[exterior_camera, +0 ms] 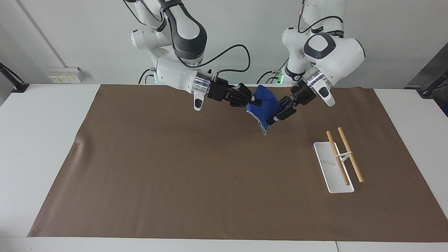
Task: Right arm passes towel to left arm to hang
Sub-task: 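Close the left gripper on the towel held by the right gripper, then open the right gripper and pull it back from the towel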
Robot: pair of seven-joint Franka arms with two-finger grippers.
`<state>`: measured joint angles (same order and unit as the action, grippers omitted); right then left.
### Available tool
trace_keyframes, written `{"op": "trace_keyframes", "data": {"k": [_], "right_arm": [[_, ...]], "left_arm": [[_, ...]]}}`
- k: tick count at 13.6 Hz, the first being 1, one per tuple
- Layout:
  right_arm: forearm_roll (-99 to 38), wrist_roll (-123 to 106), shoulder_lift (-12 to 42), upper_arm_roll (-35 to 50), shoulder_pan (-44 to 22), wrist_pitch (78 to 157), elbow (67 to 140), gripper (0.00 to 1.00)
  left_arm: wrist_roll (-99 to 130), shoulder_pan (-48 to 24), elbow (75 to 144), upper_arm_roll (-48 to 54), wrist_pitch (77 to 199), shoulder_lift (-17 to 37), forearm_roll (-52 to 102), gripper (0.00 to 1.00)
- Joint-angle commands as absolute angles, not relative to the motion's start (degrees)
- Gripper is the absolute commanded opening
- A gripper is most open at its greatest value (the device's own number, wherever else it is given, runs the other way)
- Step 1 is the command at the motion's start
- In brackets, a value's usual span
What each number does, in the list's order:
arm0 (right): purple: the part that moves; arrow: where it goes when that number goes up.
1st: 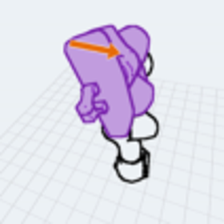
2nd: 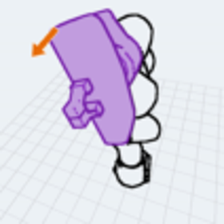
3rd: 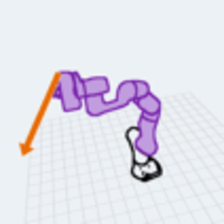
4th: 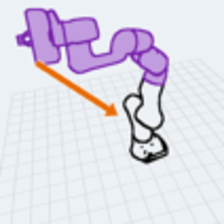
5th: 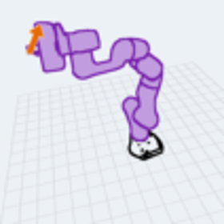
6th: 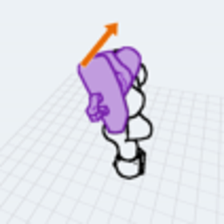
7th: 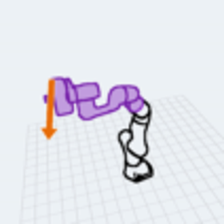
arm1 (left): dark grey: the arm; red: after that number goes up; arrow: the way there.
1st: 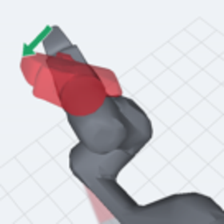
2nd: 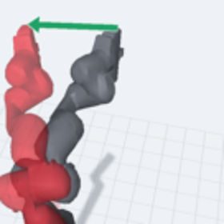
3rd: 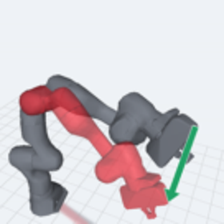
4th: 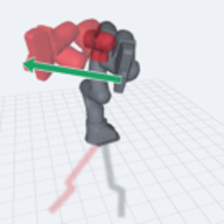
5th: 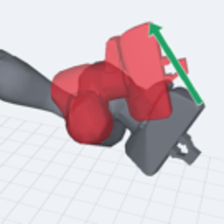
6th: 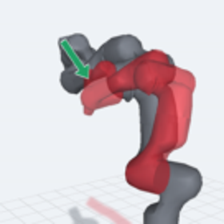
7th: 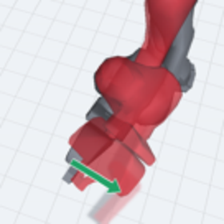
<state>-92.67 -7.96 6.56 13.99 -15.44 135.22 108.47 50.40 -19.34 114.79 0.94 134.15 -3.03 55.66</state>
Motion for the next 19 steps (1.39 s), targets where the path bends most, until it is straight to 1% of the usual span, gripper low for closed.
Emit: {"op": "trace_keyframes", "data": {"k": [1,3,4,5,6,7,9,12,14,18,19], "right_arm": [[-94.04,-8.61,6.15,14.59,-15.38,136.58,108.54,0.00],[-93.69,-8.35,6.24,14.50,-15.29,136.67,108.54,0.00],[-93.34,-8.44,6.24,14.50,-15.21,136.84,108.63,0.12],[-93.17,-8.52,6.24,14.33,-15.21,137.45,108.63,0.72],[-91.86,-8.70,6.24,14.24,-15.21,139.20,108.81,1.00],[-87.23,-8.70,6.41,14.24,-15.21,141.31,108.72,1.00],[-74.07,-8.44,6.94,14.07,-14.24,141.94,108.63,1.00],[-56.66,-7.91,6.94,13.89,-11.61,141.94,108.63,1.00],[-44.53,-7.74,7.21,13.89,-9.59,141.86,108.72,1.00],[-25.01,-3.27,7.21,13.80,-5.19,140.63,108.81,1.00],[-20.70,-1.34,7.12,13.80,-4.49,139.32,108.72,1.00]], "left_arm": [[50.27,-20.04,114.70,0.09,132.81,-3.95,53.01,0.00],[50.27,-19.95,114.70,0.09,132.36,-4.04,52.82,0.00],[50.36,-19.86,114.96,0.09,132.19,-4.22,52.82,0.00],[50.36,-19.69,115.22,0.09,131.67,-4.65,52.82,0.00],[50.80,-19.43,115.22,-0.09,131.40,-4.66,52.82,0.00],[50.97,-19.42,115.31,-0.17,131.31,-4.66,52.82,0.00],[50.98,-17.76,115.14,-0.35,129.04,-4.66,52.74,0.00],[50.98,-16.44,115.14,-0.35,128.41,-4.66,52.13,0.00],[51.06,-16.17,114.70,-0.44,128.67,-4.31,49.06,0.00],[54.57,-12.05,114.52,-0.44,129.28,-2.73,48.78,0.00],[54.75,-10.74,114.09,-0.44,129.55,-2.29,48.78,0.00]]}}
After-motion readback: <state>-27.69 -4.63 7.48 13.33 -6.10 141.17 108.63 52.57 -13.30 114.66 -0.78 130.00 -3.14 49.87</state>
